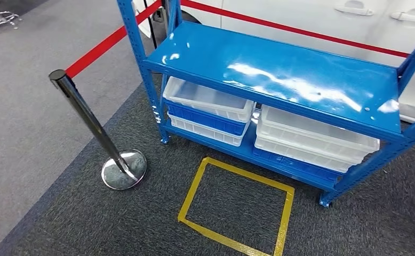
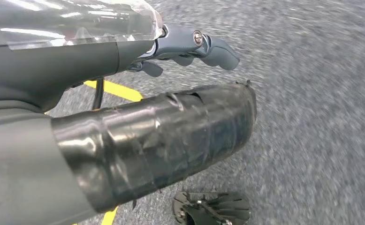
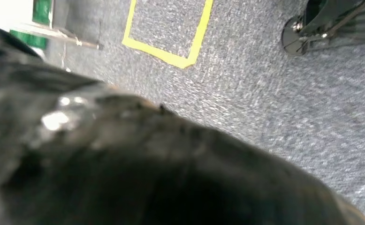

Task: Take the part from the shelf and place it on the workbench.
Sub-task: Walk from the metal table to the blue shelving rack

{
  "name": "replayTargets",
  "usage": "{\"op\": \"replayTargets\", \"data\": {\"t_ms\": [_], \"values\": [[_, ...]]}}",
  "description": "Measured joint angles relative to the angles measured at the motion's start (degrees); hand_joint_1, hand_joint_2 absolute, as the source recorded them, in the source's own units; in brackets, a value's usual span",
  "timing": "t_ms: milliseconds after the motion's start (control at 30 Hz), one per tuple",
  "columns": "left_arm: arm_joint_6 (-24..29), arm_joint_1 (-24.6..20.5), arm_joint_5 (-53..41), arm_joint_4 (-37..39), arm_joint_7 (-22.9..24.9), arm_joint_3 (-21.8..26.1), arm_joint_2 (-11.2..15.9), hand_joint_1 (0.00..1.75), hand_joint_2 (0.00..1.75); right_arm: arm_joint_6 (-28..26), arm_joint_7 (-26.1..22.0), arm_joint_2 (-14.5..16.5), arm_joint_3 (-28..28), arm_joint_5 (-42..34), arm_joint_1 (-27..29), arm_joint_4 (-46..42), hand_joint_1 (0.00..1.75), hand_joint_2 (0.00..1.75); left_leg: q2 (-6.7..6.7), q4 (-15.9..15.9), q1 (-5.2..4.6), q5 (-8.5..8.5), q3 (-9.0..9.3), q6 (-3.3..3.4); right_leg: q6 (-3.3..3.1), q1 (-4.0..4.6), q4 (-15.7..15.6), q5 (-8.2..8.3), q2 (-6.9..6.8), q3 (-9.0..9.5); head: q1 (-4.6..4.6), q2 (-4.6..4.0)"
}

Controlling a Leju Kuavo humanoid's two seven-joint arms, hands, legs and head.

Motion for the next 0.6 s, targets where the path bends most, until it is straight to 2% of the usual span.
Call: {"op": "replayTargets", "data": {"t_ms": [33,67,100,133,167,200,233,267,300,367,400,467,500,533,567,600], "values": [[0.0,0.07,0.01,0.0,0.01,0.0,0.0,0.0,0.0,0.03,0.0,0.0,0.01,0.04,-0.02,0.0,0.0,0.0,-0.96,4.09,0.02,-1.77,-1.97,-0.07,-0.16,0.06,0.02,0.05,0.66,-0.1,-0.04,0.0],[0.0,0.14,0.01,0.0,0.01,0.0,0.0,0.0,0.0,0.07,0.0,0.0,0.01,0.08,-0.01,0.0,0.0,0.0,-1.34,7.19,0.03,-2.63,-3.56,-0.08,-0.23,0.14,0.04,0.06,1.38,-0.14,-0.04,0.0],[0.0,0.23,0.01,0.0,0.02,0.0,-0.01,0.0,0.0,0.1,0.01,0.0,0.01,0.1,0.02,0.0,0.0,0.0,-1.5,8.41,0.03,-2.32,-4.34,-0.03,-0.26,0.22,0.08,0.07,2.18,-0.13,-0.04,0.0],[0.0,0.3,0.0,0.0,0.03,0.0,-0.01,0.0,0.0,0.11,0.05,0.0,0.0,0.11,0.04,0.01,0.0,0.0,-1.6,7.35,0.02,-0.85,-4.09,0.11,-0.26,0.27,0.13,0.07,3.03,-0.07,-0.04,0.0],[0.0,0.35,-0.01,0.0,0.03,0.0,0.0,0.0,0.0,0.12,0.1,0.0,-0.01,0.11,0.05,0.01,0.0,0.0,-2.04,4.2,0.02,1.47,-2.9,0.34,-0.24,0.31,0.2,0.06,3.86,0.01,-0.03,0.0],[0.0,0.4,-0.01,0.0,0.04,0.0,0.04,0.0,0.0,0.13,0.14,0.02,-0.01,0.11,0.07,0.04,0.0,0.0,-3.25,0.04,0.02,3.76,-1.32,0.7,-0.21,0.3,0.27,0.05,4.62,0.03,-0.03,0.0],[0.01,0.44,-0.01,0.0,0.05,0.0,0.1,0.0,0.0,0.13,0.17,0.05,-0.01,0.11,0.03,0.09,0.0,0.0,-4.53,-3.75,0.03,5.35,0.13,1.03,-0.08,0.33,0.39,0.04,5.32,-0.06,-0.01,0.0],[0.01,0.45,-0.02,0.0,0.05,-0.01,0.15,0.0,0.0,0.13,0.17,0.08,0.0,0.11,-0.03,0.14,0.0,0.0,-5.6,-6.37,0.01,6.21,1.1,1.25,0.16,0.3,0.5,0.09,5.94,-0.25,-0.01,0.0],[0.01,0.44,-0.04,0.0,0.05,-0.01,0.2,0.0,0.0,0.13,0.18,0.1,0.01,0.11,-0.06,0.19,0.0,0.0,-6.23,-7.63,-0.06,6.32,1.5,1.39,0.47,0.2,0.56,0.15,6.43,-0.49,0.0,0.0],[0.0,0.22,-0.08,0.0,0.04,-0.03,0.15,0.0,0.0,0.13,0.18,0.06,0.02,0.11,0.03,0.23,0.0,0.0,-5.37,-8.16,-0.13,6.39,1.79,1.62,1.34,0.09,0.49,0.37,7.43,-0.83,0.0,0.0],[-0.01,0.15,-0.07,0.0,0.05,-0.03,0.11,0.0,0.0,0.13,0.19,0.02,0.02,0.11,0.13,0.24,0.0,0.0,-4.72,-8.51,-0.06,6.6,1.99,1.9,1.67,0.08,0.72,0.19,6.98,-0.97,0.03,0.0],[-0.02,0.19,-0.05,0.0,0.07,-0.04,0.03,0.0,0.0,0.13,0.25,-0.03,0.02,0.11,0.14,0.26,0.0,0.0,-3.24,-9.2,0.21,7.03,2.3,2.56,2.2,0.22,3.67,-1.85,4.31,-2.34,0.22,0.0],[-0.02,0.31,-0.04,0.0,0.08,-0.04,0.04,0.0,0.0,0.13,0.28,-0.04,0.02,0.11,0.07,0.26,0.0,0.0,-2.44,-9.32,0.19,7.08,2.33,2.77,2.38,0.14,6.77,-3.65,2.6,-3.79,0.31,0.0],[-0.02,0.42,-0.05,0.0,0.08,-0.04,0.05,0.0,0.0,0.13,0.32,-0.04,0.02,0.11,0.0,0.26,0.0,0.0,-1.64,-9.3,0.16,7.03,2.3,2.89,2.62,0.05,10.45,-5.47,1.58,-5.59,0.38,0.0],[-0.02,0.51,-0.05,0.0,0.09,-0.04,0.05,0.0,0.0,0.13,0.36,-0.04,0.02,0.11,-0.03,0.27,0.0,0.0,-0.8,-9.25,0.13,6.94,2.29,2.89,2.86,-0.1,13.64,-6.68,1.09,-7.12,0.38,0.0],[-0.02,0.56,-0.05,0.0,0.09,-0.04,0.05,0.0,0.0,0.13,0.38,-0.05,0.02,0.11,-0.02,0.27,0.0,0.0,0.01,-9.2,0.13,6.82,2.31,2.86,3.08,-0.27,15.24,-6.87,0.82,-7.86,0.38,0.0]]}}
